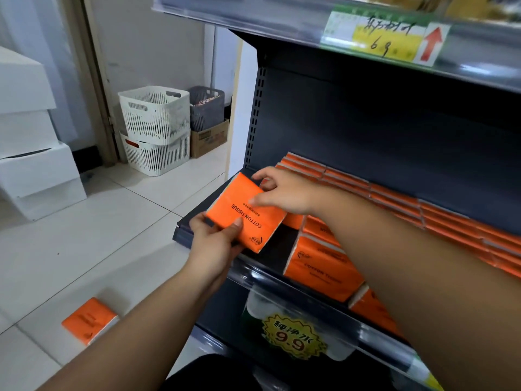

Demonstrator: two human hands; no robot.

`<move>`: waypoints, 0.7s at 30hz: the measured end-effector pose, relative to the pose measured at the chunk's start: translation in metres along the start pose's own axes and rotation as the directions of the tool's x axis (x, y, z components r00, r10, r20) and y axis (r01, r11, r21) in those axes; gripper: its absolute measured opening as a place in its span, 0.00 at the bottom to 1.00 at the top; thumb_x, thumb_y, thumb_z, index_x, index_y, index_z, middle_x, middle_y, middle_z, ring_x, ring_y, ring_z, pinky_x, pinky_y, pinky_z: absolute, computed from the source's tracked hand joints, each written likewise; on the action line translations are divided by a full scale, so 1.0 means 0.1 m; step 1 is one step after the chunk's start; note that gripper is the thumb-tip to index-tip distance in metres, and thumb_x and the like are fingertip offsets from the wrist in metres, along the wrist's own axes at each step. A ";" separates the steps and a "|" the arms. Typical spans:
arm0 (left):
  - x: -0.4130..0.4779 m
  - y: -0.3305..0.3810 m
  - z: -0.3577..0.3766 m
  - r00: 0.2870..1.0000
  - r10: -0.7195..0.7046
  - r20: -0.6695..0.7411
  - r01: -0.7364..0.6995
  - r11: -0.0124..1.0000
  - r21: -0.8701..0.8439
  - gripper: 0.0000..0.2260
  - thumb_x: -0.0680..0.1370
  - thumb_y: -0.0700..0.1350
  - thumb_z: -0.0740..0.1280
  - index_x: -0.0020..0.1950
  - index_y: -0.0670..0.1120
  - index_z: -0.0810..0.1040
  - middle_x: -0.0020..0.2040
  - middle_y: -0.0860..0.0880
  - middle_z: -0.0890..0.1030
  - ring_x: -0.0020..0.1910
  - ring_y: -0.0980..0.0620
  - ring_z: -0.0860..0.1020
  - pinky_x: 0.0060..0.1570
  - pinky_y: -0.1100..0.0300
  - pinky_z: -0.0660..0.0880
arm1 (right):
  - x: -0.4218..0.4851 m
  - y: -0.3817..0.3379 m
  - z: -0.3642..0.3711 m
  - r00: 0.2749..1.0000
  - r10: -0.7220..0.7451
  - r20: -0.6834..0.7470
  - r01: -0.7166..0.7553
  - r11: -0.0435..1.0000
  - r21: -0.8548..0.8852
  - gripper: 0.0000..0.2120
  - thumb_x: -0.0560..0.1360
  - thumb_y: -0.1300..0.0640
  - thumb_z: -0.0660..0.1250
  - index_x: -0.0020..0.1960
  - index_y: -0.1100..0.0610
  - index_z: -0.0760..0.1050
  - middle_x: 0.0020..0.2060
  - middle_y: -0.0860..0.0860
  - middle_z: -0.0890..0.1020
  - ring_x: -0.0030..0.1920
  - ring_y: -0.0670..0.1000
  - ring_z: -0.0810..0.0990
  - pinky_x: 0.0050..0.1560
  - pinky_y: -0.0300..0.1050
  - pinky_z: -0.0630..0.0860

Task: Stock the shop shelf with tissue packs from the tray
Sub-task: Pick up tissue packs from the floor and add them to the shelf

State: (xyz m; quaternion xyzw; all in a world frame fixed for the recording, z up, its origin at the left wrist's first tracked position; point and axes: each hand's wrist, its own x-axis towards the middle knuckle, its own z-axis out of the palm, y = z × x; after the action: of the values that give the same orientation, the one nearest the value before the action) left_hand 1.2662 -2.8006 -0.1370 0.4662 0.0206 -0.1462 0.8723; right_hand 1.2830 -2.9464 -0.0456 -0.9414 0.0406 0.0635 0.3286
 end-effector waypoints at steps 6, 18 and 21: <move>0.06 0.04 0.00 0.999 0.043 -0.010 -0.041 0.989 0.141 0.27 0.79 0.38 0.65 0.75 0.48 0.58 0.71 0.49 0.70 0.65 0.47 0.73 0.62 0.43 0.71 | -0.04 -0.06 -0.01 0.994 -0.058 -0.089 0.036 0.971 -0.238 0.28 0.71 0.56 0.75 0.67 0.50 0.67 0.57 0.49 0.75 0.57 0.51 0.76 0.59 0.49 0.73; 0.09 0.00 -0.11 0.999 0.007 0.039 -0.018 0.956 0.294 0.31 0.78 0.35 0.64 0.77 0.51 0.58 0.76 0.49 0.62 0.61 0.53 0.73 0.55 0.59 0.75 | 0.03 0.24 0.13 0.908 0.011 -0.420 -0.269 0.783 -0.561 0.21 0.71 0.58 0.71 0.59 0.48 0.66 0.56 0.50 0.77 0.62 0.56 0.72 0.66 0.58 0.63; 0.07 -0.05 -0.10 0.998 0.001 0.058 -0.020 0.948 0.316 0.30 0.78 0.35 0.64 0.77 0.52 0.59 0.75 0.49 0.63 0.60 0.54 0.75 0.42 0.69 0.75 | 0.07 0.29 0.20 0.896 0.067 -0.439 -0.354 0.704 -0.615 0.28 0.71 0.57 0.73 0.68 0.52 0.67 0.66 0.53 0.69 0.69 0.58 0.64 0.66 0.61 0.61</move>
State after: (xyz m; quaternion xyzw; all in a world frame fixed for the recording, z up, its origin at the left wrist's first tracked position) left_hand 1.2729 -2.7965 -0.1484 0.5959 -0.0305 -0.1562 0.7871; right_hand 1.2847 -2.9566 -0.0794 -0.9773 0.1876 -0.0743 -0.0638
